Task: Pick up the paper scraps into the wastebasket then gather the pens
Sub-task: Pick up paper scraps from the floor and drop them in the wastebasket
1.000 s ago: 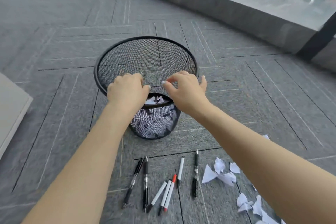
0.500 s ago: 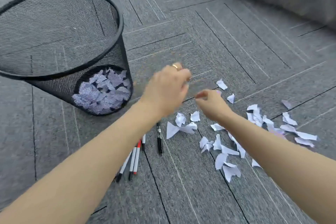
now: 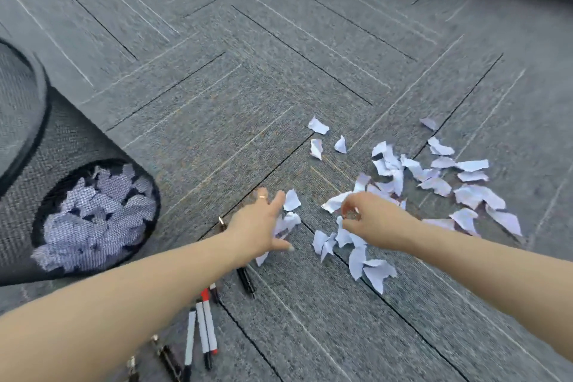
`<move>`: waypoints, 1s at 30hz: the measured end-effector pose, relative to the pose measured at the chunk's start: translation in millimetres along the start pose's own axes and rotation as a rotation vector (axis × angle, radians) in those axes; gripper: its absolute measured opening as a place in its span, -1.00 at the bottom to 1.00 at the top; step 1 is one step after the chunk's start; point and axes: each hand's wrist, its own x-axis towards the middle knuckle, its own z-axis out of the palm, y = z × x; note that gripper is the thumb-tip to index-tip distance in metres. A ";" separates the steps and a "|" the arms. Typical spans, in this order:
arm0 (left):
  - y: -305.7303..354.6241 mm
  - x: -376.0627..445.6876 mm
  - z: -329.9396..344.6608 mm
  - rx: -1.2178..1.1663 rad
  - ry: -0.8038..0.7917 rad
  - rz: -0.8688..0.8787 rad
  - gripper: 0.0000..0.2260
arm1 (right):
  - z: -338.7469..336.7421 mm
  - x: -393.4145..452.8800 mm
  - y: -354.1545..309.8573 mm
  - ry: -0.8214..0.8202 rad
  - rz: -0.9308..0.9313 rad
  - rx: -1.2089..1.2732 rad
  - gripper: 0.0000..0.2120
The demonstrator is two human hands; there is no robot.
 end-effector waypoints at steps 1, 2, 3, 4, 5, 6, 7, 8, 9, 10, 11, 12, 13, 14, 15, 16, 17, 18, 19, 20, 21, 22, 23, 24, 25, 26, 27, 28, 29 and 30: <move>-1.6 2.4 3.9 0.019 0.021 0.007 -0.10 | 4.6 4.1 -5.0 0.013 -0.020 0.035 -0.67; -3.4 4.6 7.7 0.025 0.046 0.009 -0.10 | 9.5 9.7 -12.1 0.027 -0.040 0.071 -0.60; -5.6 7.0 11.1 0.025 0.080 0.005 -0.12 | 15.5 16.3 -20.5 0.048 -0.056 0.106 -0.55; -8.4 9.9 14.0 0.027 0.125 0.000 -0.16 | 22.1 23.4 -29.5 0.078 -0.068 0.138 -0.52; -11.6 13.6 16.1 0.027 0.172 -0.008 -0.19 | 29.5 30.8 -37.4 0.113 -0.085 0.151 -0.48; -14.8 17.1 17.6 0.025 0.203 -0.013 -0.23 | 37.4 38.0 -43.8 0.142 -0.109 0.134 -0.45; -17.1 19.9 18.3 0.015 0.217 -0.014 -0.26 | 46.1 45.0 -48.0 0.157 -0.137 0.092 -0.42; -18.9 22.1 19.4 -0.003 0.221 -0.007 -0.29 | 55.3 51.3 -49.9 0.161 -0.159 0.050 -0.40; -20.2 23.7 20.1 -0.029 0.226 0.009 -0.33 | 63.1 55.5 -50.3 0.165 -0.173 0.030 -0.39; -20.5 24.7 20.0 -0.063 0.233 0.031 -0.37 | 69.2 58.1 -49.2 0.175 -0.176 0.035 -0.42; -20.7 25.6 19.2 -0.100 0.244 0.053 -0.41 | 73.5 58.9 -47.3 0.200 -0.175 0.056 -0.48; -20.5 26.0 17.5 -0.138 0.252 0.066 -0.45 | 75.7 58.6 -45.5 0.230 -0.175 0.078 -0.55; -20.0 26.0 15.6 -0.177 0.249 0.066 -0.48 | 77.1 57.9 -44.1 0.259 -0.178 0.092 -0.61; -19.0 25.8 13.7 -0.214 0.238 0.057 -0.51 | 77.7 57.2 -43.1 0.282 -0.182 0.100 -0.66; -17.6 25.4 11.9 -0.251 0.222 0.047 -0.54 | 77.3 55.9 -43.2 0.301 -0.184 0.108 -0.71; -15.5 25.2 11.1 -0.286 0.206 0.040 -0.58 | 76.9 54.8 -44.2 0.316 -0.180 0.112 -0.76; -13.1 25.3 10.8 -0.318 0.194 0.036 -0.63 | 76.8 53.8 -45.6 0.330 -0.172 0.107 -0.81; -10.4 25.7 11.2 -0.347 0.187 0.033 -0.69 | 77.3 53.2 -46.8 0.339 -0.164 0.095 -0.85; -7.8 26.2 11.9 -0.374 0.183 0.030 -0.74 | 78.4 52.5 -47.7 0.345 -0.156 0.085 -0.87; -5.3 26.9 12.6 -0.401 0.181 0.026 -0.80 | 80.3 51.7 -48.4 0.352 -0.148 0.083 -0.87; -3.3 27.8 13.0 -0.420 0.173 0.022 -0.84 | 81.8 50.9 -48.7 0.361 -0.143 0.091 -0.87; -1.9 28.6 13.1 -0.426 0.163 0.020 -0.88 | 83.3 50.8 -48.5 0.372 -0.140 0.100 -0.87; -1.3 29.1 13.4 -0.419 0.149 0.022 -0.92 | 84.6 51.0 -48.4 0.382 -0.139 0.099 -0.87; -1.1 29.6 14.1 -0.402 0.135 0.034 -0.93 | 85.0 51.8 -48.2 0.385 -0.137 0.088 -0.86; -1.8 29.4 14.6 -0.382 0.122 0.053 -0.93 | 84.7 52.4 -48.1 0.384 -0.137 0.070 -0.85; -3.3 28.4 15.1 -0.373 0.114 0.074 -0.92 | 84.1 53.6 -47.7 0.379 -0.141 0.056 -0.85; -6.0 26.8 15.0 -0.382 0.109 0.086 -0.91 | 83.2 54.1 -46.9 0.369 -0.148 0.057 -0.85; -9.6 24.7 13.5 -0.408 0.104 0.085 -0.90 | 82.0 54.7 -46.3 0.360 -0.154 0.081 -0.85; -13.8 22.4 11.0 -0.440 0.099 0.076 -0.91 | 80.3 54.9 -45.0 0.359 -0.144 0.137 -0.87; -18.6 19.1 8.0 -0.468 0.093 0.068 -0.92 | 77.4 54.4 -43.1 0.359 -0.112 0.225 -0.89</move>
